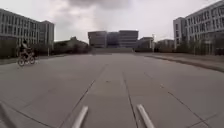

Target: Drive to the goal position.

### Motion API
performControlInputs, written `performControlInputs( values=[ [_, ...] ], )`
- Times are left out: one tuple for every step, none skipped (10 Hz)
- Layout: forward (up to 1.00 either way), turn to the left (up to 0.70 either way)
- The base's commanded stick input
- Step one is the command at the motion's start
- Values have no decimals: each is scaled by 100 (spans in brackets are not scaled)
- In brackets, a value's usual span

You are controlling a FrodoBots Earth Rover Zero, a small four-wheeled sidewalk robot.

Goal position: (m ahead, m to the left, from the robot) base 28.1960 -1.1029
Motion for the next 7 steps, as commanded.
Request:
performControlInputs(
  values=[
    [100, 0],
    [100, 0],
    [100, 0],
    [100, 0],
    [100, 0],
    [100, 0],
    [100, -19]
  ],
)
